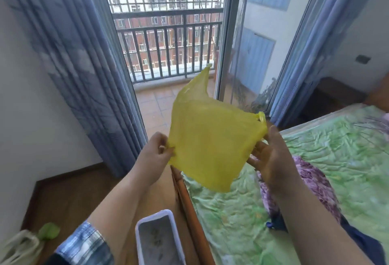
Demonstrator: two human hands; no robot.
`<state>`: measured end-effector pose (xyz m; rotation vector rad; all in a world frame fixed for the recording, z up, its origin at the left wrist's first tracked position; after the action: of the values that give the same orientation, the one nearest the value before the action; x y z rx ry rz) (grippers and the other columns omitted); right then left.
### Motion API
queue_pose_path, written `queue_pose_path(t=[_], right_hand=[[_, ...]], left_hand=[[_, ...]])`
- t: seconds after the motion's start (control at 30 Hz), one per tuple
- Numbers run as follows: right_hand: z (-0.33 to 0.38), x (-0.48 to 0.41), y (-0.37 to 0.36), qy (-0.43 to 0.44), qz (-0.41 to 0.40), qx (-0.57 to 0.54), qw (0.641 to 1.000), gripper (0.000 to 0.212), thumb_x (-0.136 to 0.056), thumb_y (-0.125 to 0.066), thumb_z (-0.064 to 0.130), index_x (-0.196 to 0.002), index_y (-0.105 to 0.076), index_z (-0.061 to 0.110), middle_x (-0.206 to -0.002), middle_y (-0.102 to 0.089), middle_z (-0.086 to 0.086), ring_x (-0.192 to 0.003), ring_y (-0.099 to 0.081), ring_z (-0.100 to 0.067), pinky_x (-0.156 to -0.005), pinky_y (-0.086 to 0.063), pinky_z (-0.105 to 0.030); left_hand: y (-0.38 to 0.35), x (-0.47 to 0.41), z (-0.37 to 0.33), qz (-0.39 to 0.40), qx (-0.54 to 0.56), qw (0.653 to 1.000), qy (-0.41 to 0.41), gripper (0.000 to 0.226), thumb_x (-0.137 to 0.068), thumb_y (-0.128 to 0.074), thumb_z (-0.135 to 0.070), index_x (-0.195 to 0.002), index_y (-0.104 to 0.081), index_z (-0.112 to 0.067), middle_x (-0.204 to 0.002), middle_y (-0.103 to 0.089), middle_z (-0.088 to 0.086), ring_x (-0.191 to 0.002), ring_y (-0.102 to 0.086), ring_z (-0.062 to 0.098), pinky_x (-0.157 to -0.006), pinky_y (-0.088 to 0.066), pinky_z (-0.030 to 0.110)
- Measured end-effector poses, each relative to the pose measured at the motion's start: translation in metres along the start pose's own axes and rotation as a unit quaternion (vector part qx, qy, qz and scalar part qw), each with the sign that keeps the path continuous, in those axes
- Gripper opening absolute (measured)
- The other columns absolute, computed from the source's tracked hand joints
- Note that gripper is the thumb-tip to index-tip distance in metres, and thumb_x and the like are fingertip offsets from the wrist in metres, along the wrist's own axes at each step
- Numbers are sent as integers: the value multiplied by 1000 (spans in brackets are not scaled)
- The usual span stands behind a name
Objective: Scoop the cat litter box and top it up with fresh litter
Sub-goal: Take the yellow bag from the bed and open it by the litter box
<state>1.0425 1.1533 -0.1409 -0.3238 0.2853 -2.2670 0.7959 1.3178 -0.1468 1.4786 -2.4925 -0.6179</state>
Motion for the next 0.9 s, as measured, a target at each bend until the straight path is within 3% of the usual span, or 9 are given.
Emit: queue_pose_path(t=[0.17, 0.33, 0.4, 0.47, 0.57, 0.63, 0.73, 0.83, 0.9], right_hand=[[-24, 18, -96, -67, 48, 90, 992, 55, -86, -58, 63, -123, -66, 23, -115, -73, -10, -106, -69, -31, -93, -54, -48], [-60, 65, -219, -10, 86, 127, 988, 20, -91, -59, 8, -109, -67, 11, -100, -71, -12, -89, -67, -29, -77, -57, -45], [-74, 88, -265, 33, 110, 162, 980, 20, -80, -62, 12, -98, -69, 17, -100, -73, -15, -91, -68, -30, -81, -58, -54], [-91, 109, -305, 74, 132, 197, 969, 21, -75, -62, 13, -91, -70, 23, -89, -75, -3, -86, -68, -25, -82, -56, -52], [-120, 137, -352, 104, 166, 246, 949, 27, -84, -60, -4, -88, -66, 23, -72, -70, 11, -69, -60, -7, -71, -50, -35], [-138, 157, -376, 117, 180, 279, 936, 30, -83, -59, -5, -91, -67, 22, -74, -70, 2, -67, -57, -10, -67, -47, -35], [-161, 180, -396, 126, 198, 318, 918, 26, -83, -58, -9, -82, -63, 16, -69, -66, -6, -59, -49, -5, -60, -44, -28], [-180, 197, -405, 111, 221, 342, 907, 36, -87, -56, -11, -70, -59, 20, -55, -62, 16, -54, -50, 2, -51, -40, -10], [-191, 205, -406, 104, 236, 360, 896, 31, -89, -58, 5, -64, -55, 24, -47, -56, 22, -50, -50, 4, -50, -40, -8]], left_hand=[[99, 52, 40, -16, 0, 1000, 9, 18, -95, -61, -12, -82, -51, -20, -71, -58, -8, -68, -57, 7, -63, -44, 22], [216, 112, 108, -43, -23, 995, 85, 11, -94, -63, -18, -95, -55, -26, -95, -66, -8, -91, -64, 8, -72, -47, 24], [262, 136, 144, -66, -49, 986, 143, 34, -90, -69, -26, -118, -50, -31, -120, -56, -10, -110, -57, 7, -79, -47, 25], [305, 157, 173, -105, -43, 977, 182, 67, -86, -74, -33, -140, -34, -31, -132, -41, -7, -122, -47, 12, -90, -44, 29], [354, 179, 188, -162, 72, 968, 180, 83, -82, -76, -42, -146, -24, -31, -141, -36, 1, -123, -48, 16, -99, -47, 40], [372, 185, 189, -166, 202, 951, 165, 98, -72, -80, -54, -148, -23, -32, -145, -35, 4, -121, -50, 16, -96, -51, 48], [381, 187, 193, -134, 336, 910, 204, 125, -50, -83, -70, -151, -20, -35, -154, -30, 6, -132, -42, 31, -88, -54, 57], [368, 185, 204, -100, 349, 890, 275, 121, -57, -78, -66, -154, -15, -33, -156, -28, 10, -135, -39, 38, -86, -52, 59], [353, 181, 214, -87, 326, 888, 311, 94, -73, -77, -56, -149, -30, -26, -145, -43, 9, -127, -49, 34, -86, -53, 57]])
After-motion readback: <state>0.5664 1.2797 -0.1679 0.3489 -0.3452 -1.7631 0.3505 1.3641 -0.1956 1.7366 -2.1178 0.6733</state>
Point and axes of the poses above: each hand's wrist, its own x-axis away from the middle knuckle, its own y-axis out of the back of the hand, z = x × y, the point moved 8 cm from there along -x, towards the middle knuckle
